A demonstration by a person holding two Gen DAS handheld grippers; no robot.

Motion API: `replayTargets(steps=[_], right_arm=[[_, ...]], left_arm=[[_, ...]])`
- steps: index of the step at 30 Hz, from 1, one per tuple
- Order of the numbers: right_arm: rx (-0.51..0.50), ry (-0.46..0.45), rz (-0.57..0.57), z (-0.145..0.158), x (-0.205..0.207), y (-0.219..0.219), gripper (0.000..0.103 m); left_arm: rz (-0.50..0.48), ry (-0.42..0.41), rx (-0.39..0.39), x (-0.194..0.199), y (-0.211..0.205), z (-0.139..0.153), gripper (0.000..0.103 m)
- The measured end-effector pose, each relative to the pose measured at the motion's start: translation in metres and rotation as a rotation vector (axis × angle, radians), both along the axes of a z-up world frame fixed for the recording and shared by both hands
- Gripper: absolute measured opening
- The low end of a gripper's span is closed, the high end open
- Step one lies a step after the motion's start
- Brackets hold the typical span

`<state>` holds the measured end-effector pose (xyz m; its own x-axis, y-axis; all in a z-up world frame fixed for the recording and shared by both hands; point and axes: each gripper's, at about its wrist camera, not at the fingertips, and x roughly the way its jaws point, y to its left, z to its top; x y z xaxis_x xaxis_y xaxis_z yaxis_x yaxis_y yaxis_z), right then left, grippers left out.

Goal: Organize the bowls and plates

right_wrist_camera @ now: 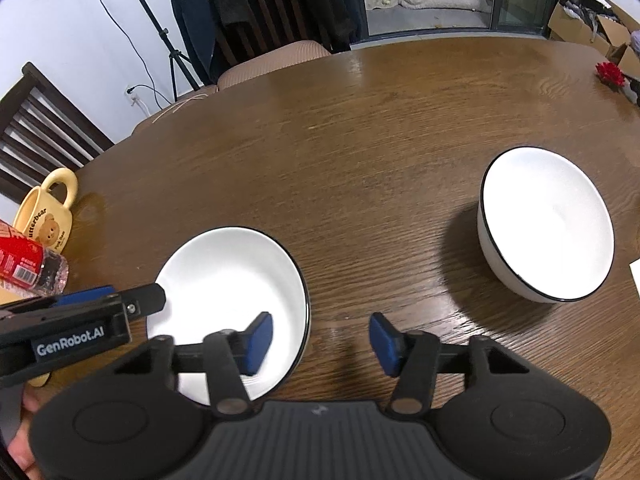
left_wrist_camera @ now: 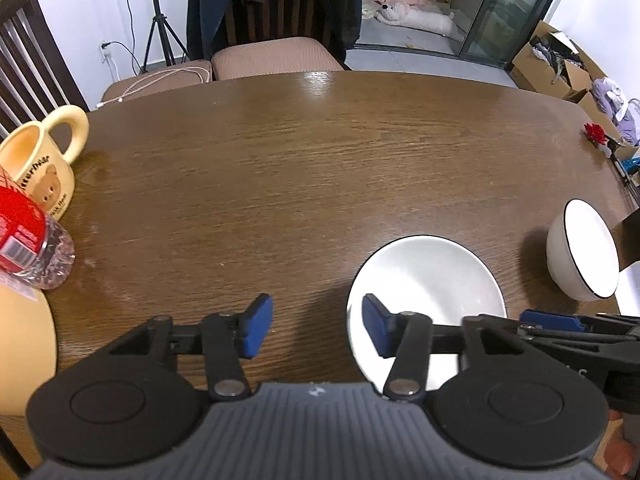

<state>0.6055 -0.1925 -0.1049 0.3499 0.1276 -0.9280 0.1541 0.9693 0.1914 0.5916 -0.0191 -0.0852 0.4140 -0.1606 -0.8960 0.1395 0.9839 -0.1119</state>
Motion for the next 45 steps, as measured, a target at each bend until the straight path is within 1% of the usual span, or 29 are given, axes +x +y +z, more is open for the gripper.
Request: replayTargets(steps=[1,5,7,9,10,12,14,19,22,26,41,45], right_arm=[[0.003,0.0,0.0,-0.001,0.0,0.0,0.043],[0.026,0.0,0.001,-0.003,0.002,-0.001,0.036],[0.037,0.004,-0.001,-0.004,0.003,-0.003,0.03],[0.043,0.008,-0.004,-0.006,0.002,-0.004,0.027],[0.045,0.01,-0.005,-0.007,0.003,-0.005,0.023],[0.056,0.013,-0.009,-0.008,0.003,-0.006,0.019],[0.065,0.013,-0.011,-0.008,0.002,-0.007,0.019],[0.081,0.018,-0.02,-0.013,0.002,-0.009,0.012],[0.092,0.019,-0.024,-0.014,0.002,-0.009,0.009],[0.088,0.017,-0.028,-0.014,0.001,-0.008,0.008],[0.064,0.006,-0.024,-0.015,-0.002,-0.003,0.007],[0.066,0.008,-0.028,-0.016,-0.003,-0.002,0.007]], left_arm=[[-0.002,0.001,-0.003,0.0,-0.001,-0.001,0.046],[-0.013,0.004,-0.021,0.001,-0.004,-0.003,0.037],[-0.014,0.006,-0.027,0.001,-0.005,-0.005,0.033],[-0.011,0.011,-0.034,0.002,-0.007,-0.007,0.024],[-0.01,0.014,-0.044,0.002,-0.007,-0.008,0.023],[-0.011,0.014,-0.051,0.002,-0.007,-0.008,0.02],[-0.014,0.016,-0.05,0.003,-0.009,-0.008,0.019],[-0.023,0.025,-0.062,0.003,-0.012,-0.011,0.012],[-0.02,0.025,-0.062,0.003,-0.013,-0.012,0.012],[-0.01,0.03,-0.067,0.004,-0.012,-0.013,0.009],[-0.024,0.02,-0.061,0.001,-0.014,-0.013,0.009],[-0.029,0.018,-0.046,0.001,-0.016,-0.012,0.009]])
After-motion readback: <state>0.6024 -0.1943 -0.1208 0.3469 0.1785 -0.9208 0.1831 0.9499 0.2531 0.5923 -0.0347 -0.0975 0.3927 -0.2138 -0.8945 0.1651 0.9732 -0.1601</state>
